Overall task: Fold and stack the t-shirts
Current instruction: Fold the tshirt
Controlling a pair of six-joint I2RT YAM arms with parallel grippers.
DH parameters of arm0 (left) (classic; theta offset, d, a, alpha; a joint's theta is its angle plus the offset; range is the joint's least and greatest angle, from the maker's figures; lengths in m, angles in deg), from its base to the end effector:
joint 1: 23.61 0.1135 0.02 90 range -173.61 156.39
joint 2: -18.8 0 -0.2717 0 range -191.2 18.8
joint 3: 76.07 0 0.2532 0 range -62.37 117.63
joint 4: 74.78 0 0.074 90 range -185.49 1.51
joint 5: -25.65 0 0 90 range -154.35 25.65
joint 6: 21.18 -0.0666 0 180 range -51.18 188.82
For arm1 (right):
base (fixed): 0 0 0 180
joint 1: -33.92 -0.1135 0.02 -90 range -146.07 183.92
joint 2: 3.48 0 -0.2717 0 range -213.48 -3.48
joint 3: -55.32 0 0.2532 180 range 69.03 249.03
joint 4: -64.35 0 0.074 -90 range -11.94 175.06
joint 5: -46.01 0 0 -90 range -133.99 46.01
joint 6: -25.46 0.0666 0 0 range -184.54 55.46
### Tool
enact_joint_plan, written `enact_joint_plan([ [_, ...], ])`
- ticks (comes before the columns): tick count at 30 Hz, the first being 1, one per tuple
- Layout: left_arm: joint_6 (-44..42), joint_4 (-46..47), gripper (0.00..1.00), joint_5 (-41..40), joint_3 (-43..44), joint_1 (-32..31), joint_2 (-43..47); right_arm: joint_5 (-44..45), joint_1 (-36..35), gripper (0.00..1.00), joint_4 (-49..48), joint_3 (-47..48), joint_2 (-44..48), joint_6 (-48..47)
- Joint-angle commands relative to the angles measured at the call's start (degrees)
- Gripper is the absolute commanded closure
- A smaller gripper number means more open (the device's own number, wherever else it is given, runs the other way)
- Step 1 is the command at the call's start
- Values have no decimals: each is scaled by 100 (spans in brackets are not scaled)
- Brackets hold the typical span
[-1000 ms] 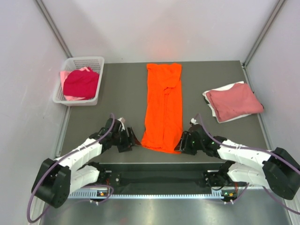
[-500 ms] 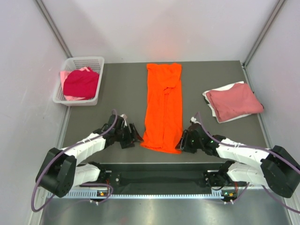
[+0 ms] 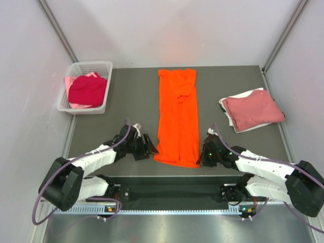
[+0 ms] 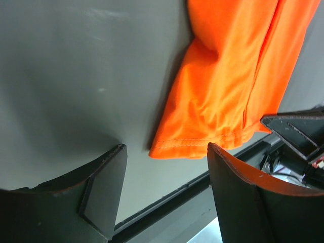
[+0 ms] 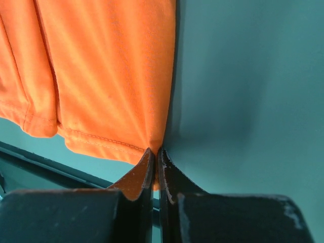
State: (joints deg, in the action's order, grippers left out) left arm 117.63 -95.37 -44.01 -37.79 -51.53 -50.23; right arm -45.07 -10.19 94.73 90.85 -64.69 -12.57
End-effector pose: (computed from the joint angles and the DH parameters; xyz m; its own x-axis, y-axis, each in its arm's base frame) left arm 0.1885 -0.1261 0.1312 -0.9292 -0.3062 -0.2071 -0.1037 0.7538 -0.6489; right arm 0.1397 0.1372 0.1253 -0.9211 0.2039 -0.3317 0.0358 0.8926 0.4494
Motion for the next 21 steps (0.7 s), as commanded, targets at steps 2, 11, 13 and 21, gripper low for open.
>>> enact_joint_plan([
  [2, 137, 212, 30, -162, -208, -283, -180, 55, 35, 100, 294, -29, 92, -152],
  [11, 295, 353, 49, -302, -164, -486, -347, 73, 35, 100, 206, 6, 13, -195],
  [13, 321, 371, 58, -320, -181, -504, -356, 73, 26, 100, 205, 6, 4, -204],
  [21, 383, 529, 77, -619, -313, -636, -312, 205, 44, 100, 179, 15, 39, -257],
])
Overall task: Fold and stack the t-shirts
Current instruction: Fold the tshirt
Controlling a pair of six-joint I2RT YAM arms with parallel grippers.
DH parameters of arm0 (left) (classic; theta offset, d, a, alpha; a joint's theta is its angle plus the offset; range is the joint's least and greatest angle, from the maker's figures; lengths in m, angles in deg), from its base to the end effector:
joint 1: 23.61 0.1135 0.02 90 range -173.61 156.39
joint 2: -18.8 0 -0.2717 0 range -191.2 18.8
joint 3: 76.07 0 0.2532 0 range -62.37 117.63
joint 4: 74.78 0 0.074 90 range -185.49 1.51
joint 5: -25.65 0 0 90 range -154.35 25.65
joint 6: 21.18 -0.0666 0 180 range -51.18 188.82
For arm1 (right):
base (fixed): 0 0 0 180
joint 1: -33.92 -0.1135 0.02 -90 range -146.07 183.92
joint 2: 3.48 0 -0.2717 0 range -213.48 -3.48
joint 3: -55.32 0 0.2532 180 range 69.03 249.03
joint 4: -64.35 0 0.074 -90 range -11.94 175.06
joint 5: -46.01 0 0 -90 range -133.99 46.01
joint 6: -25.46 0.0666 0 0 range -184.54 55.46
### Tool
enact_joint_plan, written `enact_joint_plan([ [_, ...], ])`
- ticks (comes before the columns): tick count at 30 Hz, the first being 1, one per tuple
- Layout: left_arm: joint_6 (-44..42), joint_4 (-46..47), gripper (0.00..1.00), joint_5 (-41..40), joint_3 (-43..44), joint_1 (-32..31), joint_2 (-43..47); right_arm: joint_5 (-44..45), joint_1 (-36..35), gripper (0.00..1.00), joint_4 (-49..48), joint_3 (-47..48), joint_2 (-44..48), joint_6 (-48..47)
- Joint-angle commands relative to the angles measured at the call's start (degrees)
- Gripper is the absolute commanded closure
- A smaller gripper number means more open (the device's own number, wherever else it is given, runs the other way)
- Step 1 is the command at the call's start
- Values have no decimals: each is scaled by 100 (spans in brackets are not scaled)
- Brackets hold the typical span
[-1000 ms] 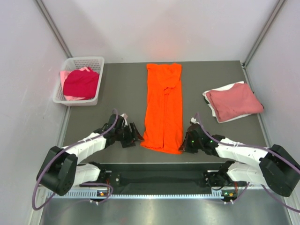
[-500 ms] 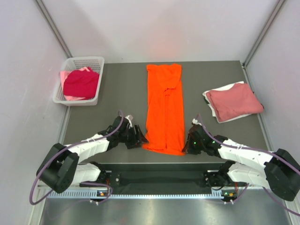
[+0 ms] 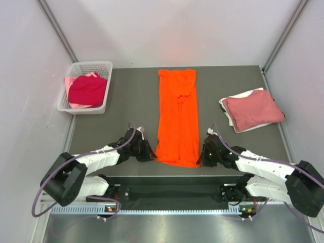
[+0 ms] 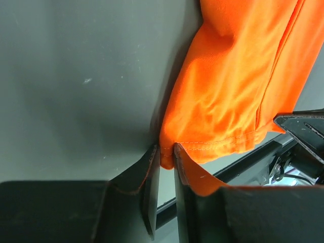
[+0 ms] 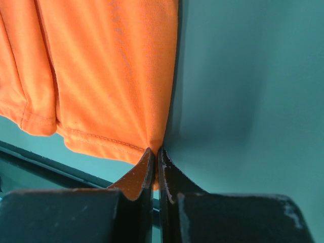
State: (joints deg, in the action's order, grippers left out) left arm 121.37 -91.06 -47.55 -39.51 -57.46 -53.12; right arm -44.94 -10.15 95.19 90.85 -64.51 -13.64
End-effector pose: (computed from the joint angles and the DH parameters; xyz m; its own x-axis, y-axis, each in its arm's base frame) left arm 0.1784 -0.1428 0.1172 -0.9376 -0.2863 -0.1974 -0.1022 0.7694 -0.6305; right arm 0.1392 0.1363 0.1252 -0.9220 0.1874 -0.3389 0.0213 0.8983 0.4388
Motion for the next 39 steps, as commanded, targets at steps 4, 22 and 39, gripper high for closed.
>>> enact_joint_plan([
  [4, 9, 213, 91, -142, -193, -52, -138, 183, 39, 100, 142, 24, -5, -176],
  [22, 343, -622, 100, -19, -281, -544, 943, 209, 153, 100, 353, 155, 30, -405],
  [39, 255, -710, 100, 253, 649, -351, 592, 113, 469, 100, 994, 858, 470, -844],
])
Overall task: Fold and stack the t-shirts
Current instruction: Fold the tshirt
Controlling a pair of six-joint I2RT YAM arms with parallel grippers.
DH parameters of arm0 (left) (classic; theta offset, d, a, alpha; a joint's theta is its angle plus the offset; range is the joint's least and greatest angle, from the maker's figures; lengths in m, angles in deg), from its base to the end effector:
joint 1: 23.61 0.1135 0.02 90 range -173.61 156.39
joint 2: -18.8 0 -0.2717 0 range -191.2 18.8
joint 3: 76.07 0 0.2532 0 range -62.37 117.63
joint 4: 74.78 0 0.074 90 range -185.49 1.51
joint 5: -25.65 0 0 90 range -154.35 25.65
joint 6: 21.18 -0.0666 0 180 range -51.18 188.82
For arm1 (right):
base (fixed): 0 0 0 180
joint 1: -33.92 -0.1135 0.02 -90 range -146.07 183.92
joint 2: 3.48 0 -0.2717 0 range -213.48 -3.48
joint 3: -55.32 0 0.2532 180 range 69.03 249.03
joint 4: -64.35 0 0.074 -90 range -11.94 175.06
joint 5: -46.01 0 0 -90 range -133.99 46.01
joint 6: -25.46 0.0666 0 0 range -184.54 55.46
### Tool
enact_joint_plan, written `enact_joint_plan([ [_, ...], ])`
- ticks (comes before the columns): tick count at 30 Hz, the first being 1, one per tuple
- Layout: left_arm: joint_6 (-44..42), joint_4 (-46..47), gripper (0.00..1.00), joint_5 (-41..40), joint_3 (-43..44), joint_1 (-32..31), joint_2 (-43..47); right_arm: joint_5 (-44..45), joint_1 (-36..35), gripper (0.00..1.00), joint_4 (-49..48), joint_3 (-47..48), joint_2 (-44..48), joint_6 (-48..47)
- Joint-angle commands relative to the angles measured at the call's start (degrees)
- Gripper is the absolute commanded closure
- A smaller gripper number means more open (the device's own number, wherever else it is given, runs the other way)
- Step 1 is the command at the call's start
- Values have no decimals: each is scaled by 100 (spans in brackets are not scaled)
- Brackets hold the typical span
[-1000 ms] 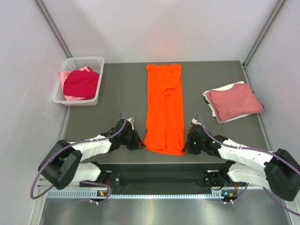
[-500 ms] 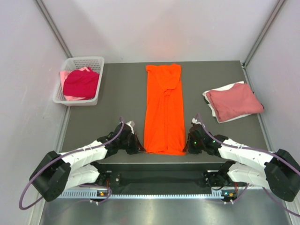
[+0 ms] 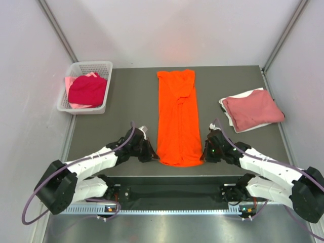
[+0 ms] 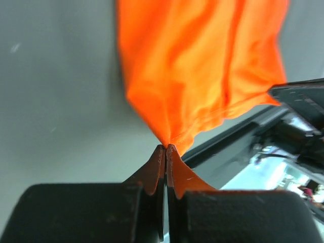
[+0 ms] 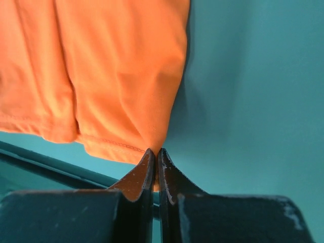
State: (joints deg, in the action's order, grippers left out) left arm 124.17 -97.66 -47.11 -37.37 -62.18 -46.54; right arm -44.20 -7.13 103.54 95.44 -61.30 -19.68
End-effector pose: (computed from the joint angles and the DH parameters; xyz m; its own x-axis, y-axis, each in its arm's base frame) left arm 0.1615 -0.1540 0.1422 -0.9517 -0.2460 -0.1837 -0.0651 0.7465 -0.6622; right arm 0.1456 0.1271 0.1487 -0.9121 0.1411 -0.3850 -0.0210 0.9216 0.3875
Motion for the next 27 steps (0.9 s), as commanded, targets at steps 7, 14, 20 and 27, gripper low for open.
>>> enact_joint_plan([
  [7, -297, 196, 100, 939, 1226, 1165, -776, -716, 1431, 100, -77, 1066, -350, -1031],
  [14, -455, 354, 100, 1238, 2526, 1720, -1972, -1472, 2216, 100, -464, 2332, -1889, -1559],
  [20, -552, 231, 100, 967, 3686, 1914, -2992, -1692, 2602, 100, -499, 3554, -3181, -1656],
  [27, -482, 293, 100, 816, 4549, 2098, -3914, -1912, 2849, 100, -491, 4740, -4262, -1630],
])
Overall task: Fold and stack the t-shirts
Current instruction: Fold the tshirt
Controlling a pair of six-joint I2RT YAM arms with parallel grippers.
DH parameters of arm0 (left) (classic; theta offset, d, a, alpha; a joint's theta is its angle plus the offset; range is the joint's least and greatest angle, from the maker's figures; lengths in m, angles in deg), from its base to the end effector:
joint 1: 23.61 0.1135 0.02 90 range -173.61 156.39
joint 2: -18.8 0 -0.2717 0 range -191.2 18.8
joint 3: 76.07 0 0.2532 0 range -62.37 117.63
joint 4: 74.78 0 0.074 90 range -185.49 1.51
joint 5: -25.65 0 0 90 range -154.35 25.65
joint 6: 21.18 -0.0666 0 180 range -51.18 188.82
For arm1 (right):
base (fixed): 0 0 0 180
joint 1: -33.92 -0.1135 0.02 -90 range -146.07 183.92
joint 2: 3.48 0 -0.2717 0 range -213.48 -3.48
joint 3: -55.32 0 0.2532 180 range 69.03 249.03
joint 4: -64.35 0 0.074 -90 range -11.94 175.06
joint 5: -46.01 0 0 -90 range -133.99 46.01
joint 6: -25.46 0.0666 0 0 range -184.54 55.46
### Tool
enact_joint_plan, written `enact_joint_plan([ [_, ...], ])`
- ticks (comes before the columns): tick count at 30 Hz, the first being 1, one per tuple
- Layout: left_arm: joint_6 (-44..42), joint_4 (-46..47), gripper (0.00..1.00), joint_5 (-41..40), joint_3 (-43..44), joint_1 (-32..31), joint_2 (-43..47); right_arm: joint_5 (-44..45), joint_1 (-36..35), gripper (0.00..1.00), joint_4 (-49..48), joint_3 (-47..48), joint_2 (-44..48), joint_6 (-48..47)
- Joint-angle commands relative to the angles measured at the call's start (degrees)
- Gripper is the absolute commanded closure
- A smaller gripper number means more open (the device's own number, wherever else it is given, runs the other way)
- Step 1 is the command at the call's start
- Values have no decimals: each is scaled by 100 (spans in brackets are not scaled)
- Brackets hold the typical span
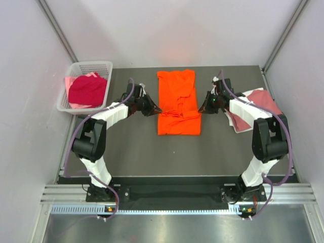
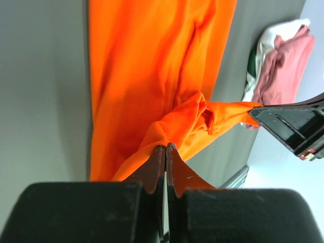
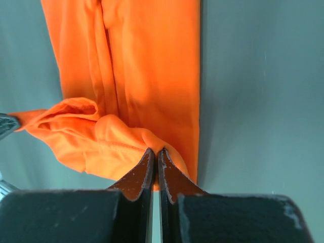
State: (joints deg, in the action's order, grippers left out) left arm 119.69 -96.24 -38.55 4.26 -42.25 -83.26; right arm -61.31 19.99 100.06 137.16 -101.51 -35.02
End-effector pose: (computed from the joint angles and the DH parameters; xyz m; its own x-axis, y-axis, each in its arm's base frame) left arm 0.3789 -0.1584 0.1938 -0.8657 -0.4450 -0.2290 -0.1317 0.6441 -0.7536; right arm 0.3699 0.1122 0.2037 -0.8657 0.2699 -0.4215 0.0212 0.8612 0.5079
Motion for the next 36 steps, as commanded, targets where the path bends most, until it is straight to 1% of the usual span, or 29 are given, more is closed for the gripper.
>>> enact_joint_plan([
  [1, -33, 160, 100, -40, 473, 114, -331, -236, 171, 100, -135, 682, -451, -87],
  [5, -113, 54, 100, -93, 1096, 211, -709, -342, 242, 100, -64, 1262, -944, -78],
  [10, -16, 107, 100, -40, 1492, 395, -1140, -395, 321, 99, 68, 1992, -1506, -78],
  [16, 10, 80, 100, 57, 2318, 483, -1781, -395, 374, 100, 164, 2818, -2148, 19],
  [17, 10, 89, 100, 74, 2580, 492, -1887, -395, 391, 94, 208, 3071, -2245, 45],
  [18, 2, 98, 94, 274, 2740, 492, -2140, -403, 418, 83, 234, 3178, -2333, 71],
  [19, -51, -50, 78, 363, 2924, 492, -2264, -404, 453, 66, 287, 3275, -2456, 72],
  [20, -112, -251, 60, 347, 3274, 492, -2370, -377, 470, 46, 270, 3293, -2457, 63],
  [21, -200, -410, 36, 260, 3373, 492, -2397, -342, 471, 39, 226, 3215, -2422, 63],
  [22, -383, -516, 22, 59, 3374, 492, -2310, -290, 479, 35, 43, 3093, -2213, 11],
  [23, -463, -552, 14, -74, 3156, 492, -2188, -246, 479, 27, -72, 2717, -2045, -7],
  [24, -542, -526, 5, -171, 2998, 492, -1873, -202, 479, 19, -238, 2470, -1870, -16],
  [25, -665, -500, 4, -355, 2822, 492, -1713, -123, 479, 13, -370, 2224, -1485, -51],
  [26, -718, -517, 4, -426, 2481, 492, -1547, -105, 479, 8, -607, 1725, -1290, -77],
  [27, -771, -517, 4, -488, 2295, 492, -1232, -105, 479, 8, -696, 1485, -940, -95],
  [28, -867, -508, 5, -558, 2110, 492, -1081, -140, 471, 9, -767, 1257, -780, -121],
  [29, -886, -517, 6, -576, 1717, 492, -914, -183, 471, 12, -933, 802, -621, -139],
  [31, -930, -412, 10, -594, 1276, 484, -457, -306, 453, 16, -1100, 351, -218, -157],
  [32, -947, -351, 12, -533, 865, 483, -316, -324, 444, 21, -1153, -60, -103, -148],
  [33, -965, -220, 13, -506, 660, 475, -36, -342, 418, 24, -1319, -264, 12, -139],
  [36, -1009, -43, 14, -462, -61, 431, 439, -193, 295, 29, -1426, -915, 434, -192],
])
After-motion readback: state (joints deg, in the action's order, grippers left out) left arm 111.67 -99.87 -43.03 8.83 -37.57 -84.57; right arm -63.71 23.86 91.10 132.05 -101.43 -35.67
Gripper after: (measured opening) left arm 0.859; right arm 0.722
